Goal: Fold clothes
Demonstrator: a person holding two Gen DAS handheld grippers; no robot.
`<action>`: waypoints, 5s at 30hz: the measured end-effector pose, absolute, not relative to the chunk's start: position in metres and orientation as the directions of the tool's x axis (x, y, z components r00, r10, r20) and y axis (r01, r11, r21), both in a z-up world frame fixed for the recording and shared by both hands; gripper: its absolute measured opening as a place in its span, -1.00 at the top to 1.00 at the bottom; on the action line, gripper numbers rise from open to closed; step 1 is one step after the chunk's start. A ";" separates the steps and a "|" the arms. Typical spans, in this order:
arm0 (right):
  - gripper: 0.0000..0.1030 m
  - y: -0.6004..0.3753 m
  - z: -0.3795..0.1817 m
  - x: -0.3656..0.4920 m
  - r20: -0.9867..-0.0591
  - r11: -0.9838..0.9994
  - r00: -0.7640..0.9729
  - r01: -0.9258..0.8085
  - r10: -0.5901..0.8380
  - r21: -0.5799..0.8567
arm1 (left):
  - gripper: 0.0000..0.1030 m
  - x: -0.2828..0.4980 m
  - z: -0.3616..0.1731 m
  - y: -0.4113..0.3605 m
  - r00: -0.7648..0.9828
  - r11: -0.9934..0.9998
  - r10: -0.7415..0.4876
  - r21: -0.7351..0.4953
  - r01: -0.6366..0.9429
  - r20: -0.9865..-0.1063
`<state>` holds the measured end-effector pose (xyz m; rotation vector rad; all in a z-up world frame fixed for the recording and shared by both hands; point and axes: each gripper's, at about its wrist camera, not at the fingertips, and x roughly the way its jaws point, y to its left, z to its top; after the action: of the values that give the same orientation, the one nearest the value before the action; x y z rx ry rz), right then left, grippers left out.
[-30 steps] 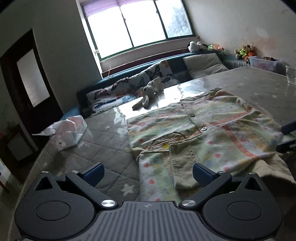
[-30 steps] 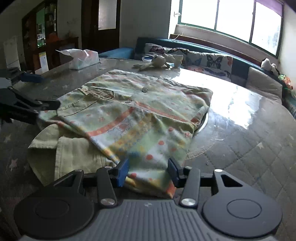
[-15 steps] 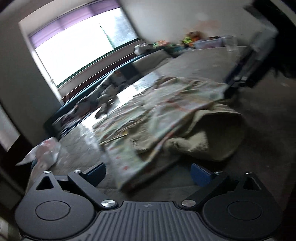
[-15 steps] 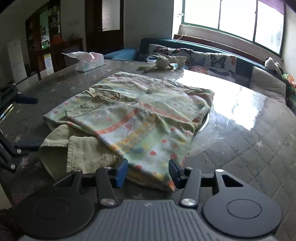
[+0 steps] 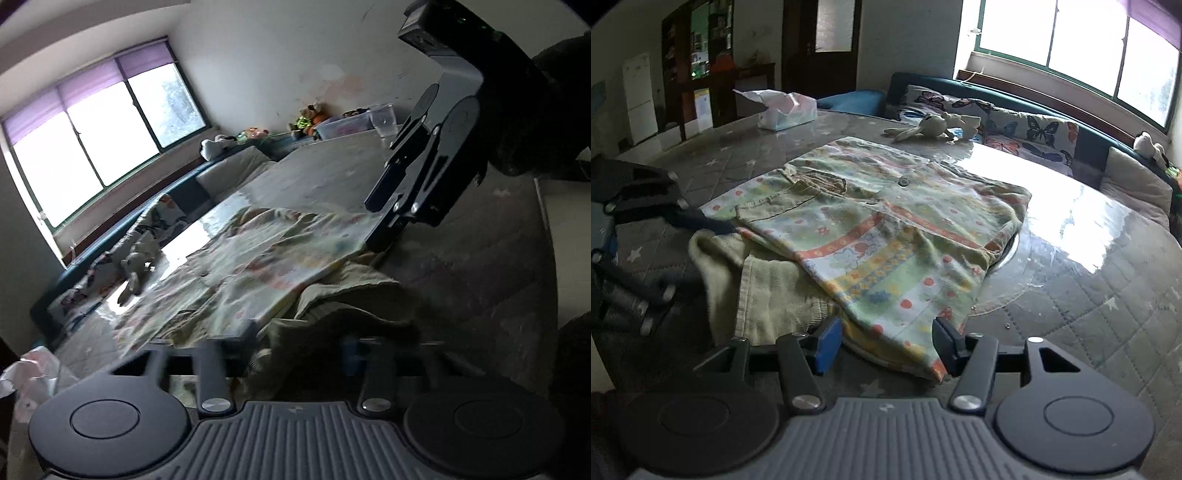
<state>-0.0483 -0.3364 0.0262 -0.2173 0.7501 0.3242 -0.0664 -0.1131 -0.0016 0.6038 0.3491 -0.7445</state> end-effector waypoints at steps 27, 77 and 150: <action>0.62 -0.293 0.034 -0.004 -0.660 0.844 0.634 -0.537 0.403 -0.001 | -0.15 -0.031 0.029 -0.072 0.701 0.739 -0.508 0.165 0.653 -0.500; 0.90 -0.315 0.108 0.084 -0.690 0.802 0.544 -0.590 0.478 0.091 | 0.88 0.056 0.063 -0.058 0.716 0.820 -0.378 0.146 0.553 -0.587; 0.63 -0.335 0.009 0.112 -0.640 0.968 0.725 -0.193 0.252 0.163 | 0.20 0.149 0.005 -0.086 0.647 0.920 -0.359 -0.138 0.368 -0.672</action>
<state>0.1118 -0.3345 0.0088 0.0875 0.7186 0.2457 0.1486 -0.0858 0.0048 0.0117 0.7618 -0.4132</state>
